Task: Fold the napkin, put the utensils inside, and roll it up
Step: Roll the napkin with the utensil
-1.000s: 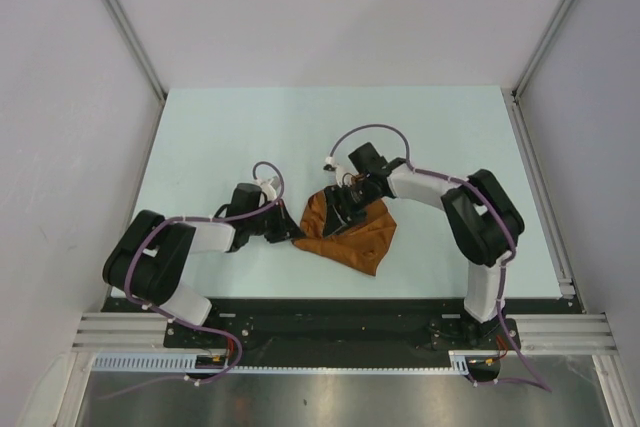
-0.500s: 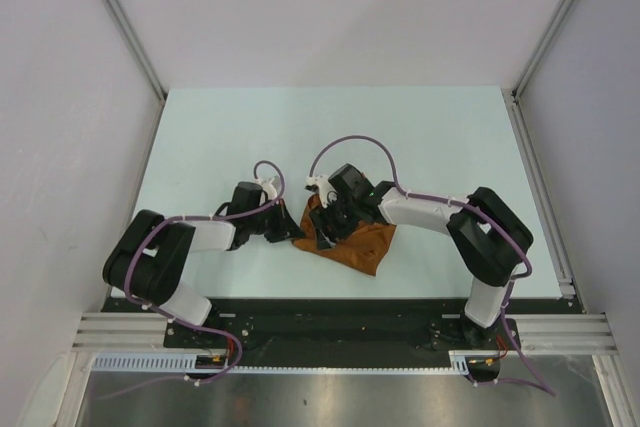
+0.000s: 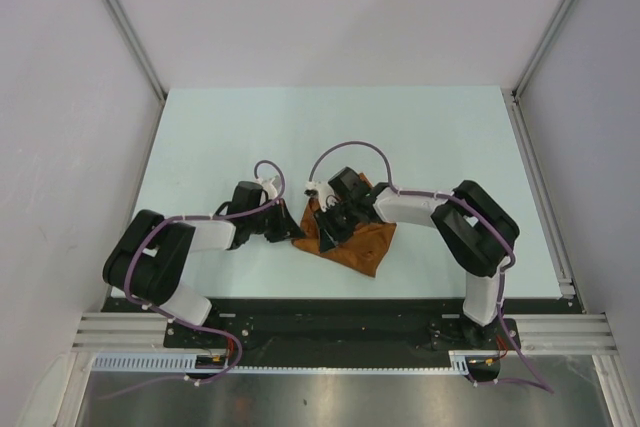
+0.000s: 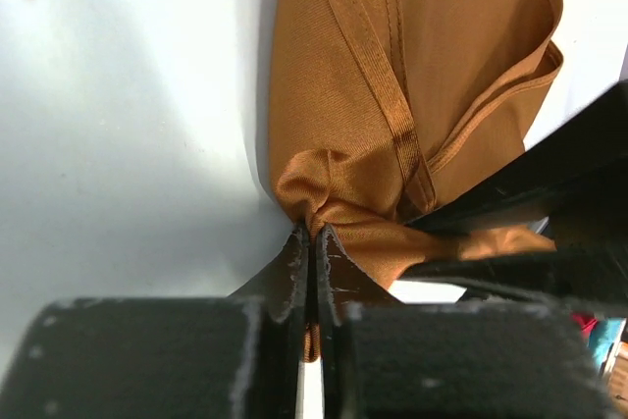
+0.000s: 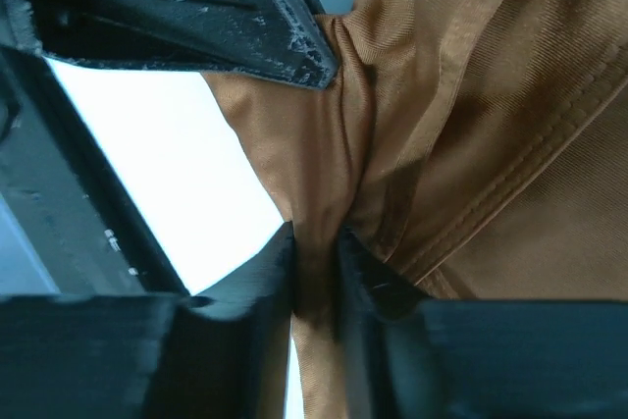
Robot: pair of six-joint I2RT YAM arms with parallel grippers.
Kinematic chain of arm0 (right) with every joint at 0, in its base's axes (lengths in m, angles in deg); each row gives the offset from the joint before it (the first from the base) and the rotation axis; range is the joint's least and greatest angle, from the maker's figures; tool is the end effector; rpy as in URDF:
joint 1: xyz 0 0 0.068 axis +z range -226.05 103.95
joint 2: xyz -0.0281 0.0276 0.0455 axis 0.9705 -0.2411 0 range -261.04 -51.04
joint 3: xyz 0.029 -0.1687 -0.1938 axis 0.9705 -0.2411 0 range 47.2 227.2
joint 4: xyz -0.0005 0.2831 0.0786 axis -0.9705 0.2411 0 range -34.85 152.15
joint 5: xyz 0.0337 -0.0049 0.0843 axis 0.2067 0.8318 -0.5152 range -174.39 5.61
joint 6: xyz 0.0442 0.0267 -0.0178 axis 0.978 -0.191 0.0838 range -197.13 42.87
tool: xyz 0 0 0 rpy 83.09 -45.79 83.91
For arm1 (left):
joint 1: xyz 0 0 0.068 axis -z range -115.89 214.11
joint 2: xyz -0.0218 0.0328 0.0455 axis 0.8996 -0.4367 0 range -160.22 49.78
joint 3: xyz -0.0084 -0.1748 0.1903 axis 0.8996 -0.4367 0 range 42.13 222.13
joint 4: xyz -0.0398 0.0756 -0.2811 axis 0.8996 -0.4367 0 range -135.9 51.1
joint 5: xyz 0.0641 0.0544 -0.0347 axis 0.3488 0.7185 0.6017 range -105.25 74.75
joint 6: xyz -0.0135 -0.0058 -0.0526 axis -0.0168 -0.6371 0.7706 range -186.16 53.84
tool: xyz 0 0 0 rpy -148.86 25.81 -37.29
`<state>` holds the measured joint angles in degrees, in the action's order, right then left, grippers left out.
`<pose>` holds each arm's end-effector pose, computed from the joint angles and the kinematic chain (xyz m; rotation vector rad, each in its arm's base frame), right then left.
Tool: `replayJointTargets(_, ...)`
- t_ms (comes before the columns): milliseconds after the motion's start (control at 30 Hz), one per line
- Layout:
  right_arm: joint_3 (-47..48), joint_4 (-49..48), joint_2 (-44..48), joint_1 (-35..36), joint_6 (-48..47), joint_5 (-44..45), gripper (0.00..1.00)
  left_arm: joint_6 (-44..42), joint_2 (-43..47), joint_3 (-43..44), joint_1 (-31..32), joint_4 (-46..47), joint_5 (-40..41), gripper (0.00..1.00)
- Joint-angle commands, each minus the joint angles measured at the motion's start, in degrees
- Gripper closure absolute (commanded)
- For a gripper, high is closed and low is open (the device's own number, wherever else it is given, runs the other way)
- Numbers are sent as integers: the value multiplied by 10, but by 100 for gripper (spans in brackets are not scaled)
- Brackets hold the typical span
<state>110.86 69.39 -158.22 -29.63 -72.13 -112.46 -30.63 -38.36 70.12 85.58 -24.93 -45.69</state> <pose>0.2593 0.2974 0.1129 -1.1333 2.4477 0.9433 0.2501 -0.1183 0.0741 -0.0346 2.5168 -1.0786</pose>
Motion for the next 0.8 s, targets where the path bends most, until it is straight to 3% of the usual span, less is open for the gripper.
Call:
replayJointTargets(0,-12,-11,-29,-25,26,-76,81,-9,11,23,3,2,-9,86)
replayJointTargets(33,-15,-17,-32,-39,31,-93,82,-9,16,25,1,0,-1,69)
replayJointTargets(100,-20,-29,-44,-54,48,-144,88,-9,41,28,-2,-1,8,51)
replayJointTargets(167,-20,-35,-52,-71,61,-175,90,-11,61,29,-6,-3,26,34)
replayJointTargets(233,-17,-46,-66,-85,72,-216,93,-21,92,26,-7,-9,42,26)
replayJointTargets(500,4,-54,-126,-124,130,-342,96,-56,142,-24,-3,0,57,25)
replayJointTargets(767,18,-50,-189,-153,193,-374,97,-63,170,-86,11,76,20,26)
